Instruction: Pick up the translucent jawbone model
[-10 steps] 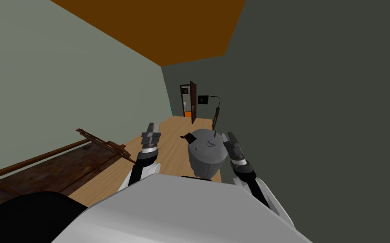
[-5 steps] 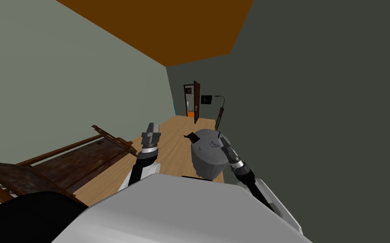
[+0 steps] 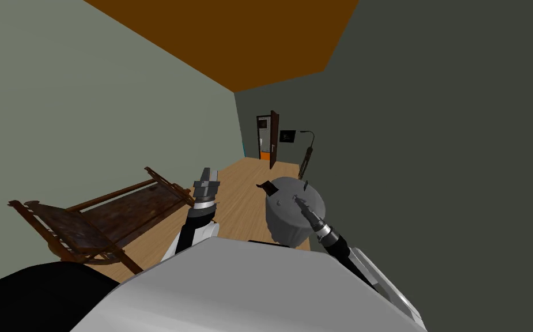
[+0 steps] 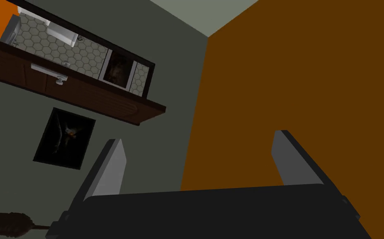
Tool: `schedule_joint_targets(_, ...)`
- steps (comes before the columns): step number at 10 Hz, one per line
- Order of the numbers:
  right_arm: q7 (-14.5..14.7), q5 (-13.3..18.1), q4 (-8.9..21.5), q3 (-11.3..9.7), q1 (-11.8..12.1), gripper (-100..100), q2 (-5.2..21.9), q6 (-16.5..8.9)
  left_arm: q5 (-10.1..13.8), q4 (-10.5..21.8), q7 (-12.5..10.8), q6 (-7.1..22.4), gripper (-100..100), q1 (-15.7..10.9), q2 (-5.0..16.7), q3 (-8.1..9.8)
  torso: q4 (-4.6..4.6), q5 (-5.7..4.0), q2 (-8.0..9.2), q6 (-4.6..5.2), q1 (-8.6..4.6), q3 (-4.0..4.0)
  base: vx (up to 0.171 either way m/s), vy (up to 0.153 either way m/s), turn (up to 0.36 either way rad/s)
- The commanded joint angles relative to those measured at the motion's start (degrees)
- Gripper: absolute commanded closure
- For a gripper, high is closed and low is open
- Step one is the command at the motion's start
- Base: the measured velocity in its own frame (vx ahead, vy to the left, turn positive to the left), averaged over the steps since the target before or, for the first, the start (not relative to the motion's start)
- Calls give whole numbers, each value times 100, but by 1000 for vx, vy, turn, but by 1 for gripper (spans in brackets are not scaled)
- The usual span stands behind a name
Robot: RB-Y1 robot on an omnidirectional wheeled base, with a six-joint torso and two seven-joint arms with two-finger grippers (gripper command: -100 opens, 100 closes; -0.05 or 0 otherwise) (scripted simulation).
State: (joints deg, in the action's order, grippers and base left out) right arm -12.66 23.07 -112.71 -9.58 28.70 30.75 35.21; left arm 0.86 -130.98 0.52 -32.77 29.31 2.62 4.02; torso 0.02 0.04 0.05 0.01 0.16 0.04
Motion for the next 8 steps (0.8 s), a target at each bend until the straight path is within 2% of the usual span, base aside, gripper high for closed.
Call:
schedule_joint_targets(1, -21, 286, 286, -58, -38, -100, 286, -11, 0, 0, 0, 0, 0, 0, 0, 0, 0, 0, 0, 0, 0, 0, -4, 58, 124)
schedule_joint_targets(2, -21, 289, 372, -58, -38, -100, 352, -11, 0, 0, 0, 0, 0, 0, 0, 0, 0, 0, -1, -2, 3, -1, -5, 46, 100)
schedule_joint_targets(3, -19, 556, 543, -122, -47, -100, 550, -48, 0, 0, 0, 0, 0, 0, 0, 0, 0, 1, -1, -1, -1, -1, -20, 57, 222)
schedule_joint_targets(4, -19, 559, 649, -122, -47, -100, 626, -48, 0, 0, 0, 0, 0, -1, 0, -1, 0, 0, 2, -4, 2, 1, -9, 49, 106)
schedule_joint_targets(5, -7, 805, 911, -184, -58, -100, 835, -90, 0, 0, 0, 0, 0, 0, 0, 0, 0, 0, 0, 1, -1, 0, -2, 60, 189)
schedule_joint_targets(6, -7, 836, 934, -184, -58, -100, 894, -90, 0, 0, 0, 0, 0, 0, 0, 0, 0, 1, -2, -3, 2, -1, 1, 51, 82)
schedule_joint_targets(7, 17, 1081, 1219, -244, -72, -100, 1104, -138, 0, 0, 0, 0, 0, 0, 0, 0, 0, 1, -3, 1, 0, -1, -7, 57, 172)
schedule_joint_targets(8, 17, 1118, 1224, -244, -72, -100, 1153, -138, 0, 0, 0, 0, 0, 0, 0, 0, 0, 1, 1, -1, 2, 0, -15, 43, 115)
